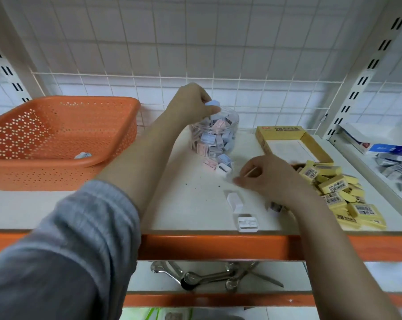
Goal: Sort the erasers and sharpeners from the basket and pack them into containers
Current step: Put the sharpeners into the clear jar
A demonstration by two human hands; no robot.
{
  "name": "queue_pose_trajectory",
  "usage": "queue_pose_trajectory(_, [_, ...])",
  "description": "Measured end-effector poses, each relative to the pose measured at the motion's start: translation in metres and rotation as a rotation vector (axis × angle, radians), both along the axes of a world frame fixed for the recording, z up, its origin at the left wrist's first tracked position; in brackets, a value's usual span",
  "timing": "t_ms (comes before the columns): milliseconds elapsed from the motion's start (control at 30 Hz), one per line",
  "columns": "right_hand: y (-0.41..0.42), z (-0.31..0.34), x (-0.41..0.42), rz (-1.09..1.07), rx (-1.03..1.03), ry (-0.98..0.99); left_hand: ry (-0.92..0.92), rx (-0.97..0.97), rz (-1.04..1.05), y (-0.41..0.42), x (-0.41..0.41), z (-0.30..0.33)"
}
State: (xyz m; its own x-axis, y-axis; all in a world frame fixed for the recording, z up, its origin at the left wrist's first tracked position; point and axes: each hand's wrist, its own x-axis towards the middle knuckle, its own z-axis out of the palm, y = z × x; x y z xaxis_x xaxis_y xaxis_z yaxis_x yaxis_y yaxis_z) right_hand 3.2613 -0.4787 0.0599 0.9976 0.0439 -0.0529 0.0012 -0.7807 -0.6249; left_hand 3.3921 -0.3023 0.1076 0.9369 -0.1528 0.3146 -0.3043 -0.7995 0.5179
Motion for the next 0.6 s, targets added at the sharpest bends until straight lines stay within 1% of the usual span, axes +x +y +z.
queue_pose_trajectory(100, [0.001,-0.008,-0.014,-0.022,-0.028,0.011,0.069,0.107,0.005,-0.006,0.021,-0.001])
queue_pose_trajectory(167, [0.002,-0.009,-0.021,-0.026,-0.032,0.009,0.095,0.13,0.002,-0.008,0.029,-0.001])
queue_pose_trajectory(267, [0.006,-0.008,-0.027,-0.026,-0.021,0.023,0.093,0.084,0.007,-0.01,0.034,-0.004])
queue_pose_trajectory(367, [0.011,-0.009,-0.026,-0.008,-0.056,0.047,0.062,0.014,0.028,-0.008,0.026,-0.005])
queue_pose_trajectory(500, [0.012,-0.012,-0.02,0.022,-0.034,0.049,-0.049,-0.081,0.082,0.001,-0.004,-0.01])
queue_pose_trajectory(600, [0.007,-0.005,-0.011,0.005,0.001,0.004,-0.063,-0.16,0.099,0.01,-0.034,-0.023])
